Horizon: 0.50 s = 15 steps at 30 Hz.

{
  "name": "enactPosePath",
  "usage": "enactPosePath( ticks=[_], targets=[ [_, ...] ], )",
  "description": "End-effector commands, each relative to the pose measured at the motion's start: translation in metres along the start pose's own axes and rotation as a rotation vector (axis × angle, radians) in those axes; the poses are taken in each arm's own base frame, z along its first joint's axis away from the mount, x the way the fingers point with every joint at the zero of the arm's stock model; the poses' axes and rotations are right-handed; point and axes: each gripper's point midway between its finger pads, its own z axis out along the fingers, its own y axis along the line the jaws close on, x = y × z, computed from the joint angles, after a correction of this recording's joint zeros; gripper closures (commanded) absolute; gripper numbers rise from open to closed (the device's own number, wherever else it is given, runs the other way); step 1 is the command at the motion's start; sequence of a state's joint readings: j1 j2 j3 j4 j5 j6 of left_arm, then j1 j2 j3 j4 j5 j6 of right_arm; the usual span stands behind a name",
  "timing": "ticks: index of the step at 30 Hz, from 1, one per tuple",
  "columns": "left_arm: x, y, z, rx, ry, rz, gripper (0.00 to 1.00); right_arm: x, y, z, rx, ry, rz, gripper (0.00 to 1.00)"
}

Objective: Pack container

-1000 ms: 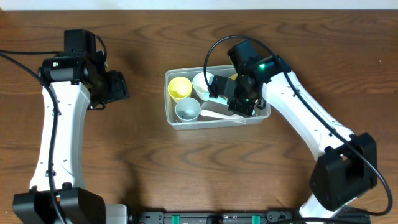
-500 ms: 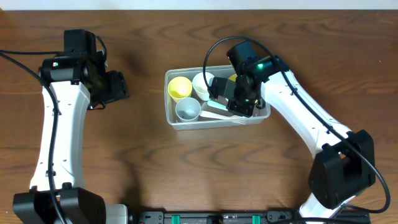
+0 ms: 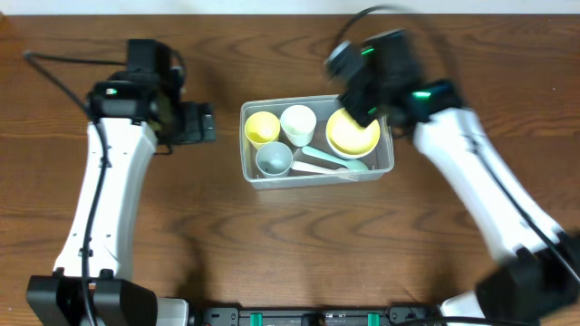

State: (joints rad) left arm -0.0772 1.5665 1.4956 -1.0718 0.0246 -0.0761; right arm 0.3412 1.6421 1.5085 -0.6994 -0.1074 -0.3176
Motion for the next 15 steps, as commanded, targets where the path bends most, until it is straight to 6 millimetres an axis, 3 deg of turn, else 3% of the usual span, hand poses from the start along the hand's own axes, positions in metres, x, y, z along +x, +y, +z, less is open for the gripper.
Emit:
enactPosePath(
  ticks=[1, 2, 3, 8, 15],
  targets=[
    [-0.012, -0.016, -0.004, -0.032, -0.061, 0.166, 0.02, -0.01, -0.065, -0.055, 0.159, -0.125, 0.312, 0.23],
    [-0.017, -0.025, -0.004, -0.023, -0.086, 0.204, 0.02, -0.005, -0.077, -0.061, 0.182, -0.13, 0.341, 0.16],
    [-0.021, -0.031, -0.005, -0.014, -0.11, 0.218, 0.02, 0.002, -0.092, -0.066, 0.21, -0.126, 0.373, 0.01],
    [-0.029, -0.037, -0.006, -0.005, -0.147, 0.223, 0.02, 0.037, -0.123, -0.074, 0.257, -0.054, 0.459, 0.01],
    [-0.028, -0.035, -0.006, -0.007, -0.141, 0.217, 0.02, 0.048, -0.137, -0.079, 0.3, -0.038, 0.484, 0.01]
  ],
)
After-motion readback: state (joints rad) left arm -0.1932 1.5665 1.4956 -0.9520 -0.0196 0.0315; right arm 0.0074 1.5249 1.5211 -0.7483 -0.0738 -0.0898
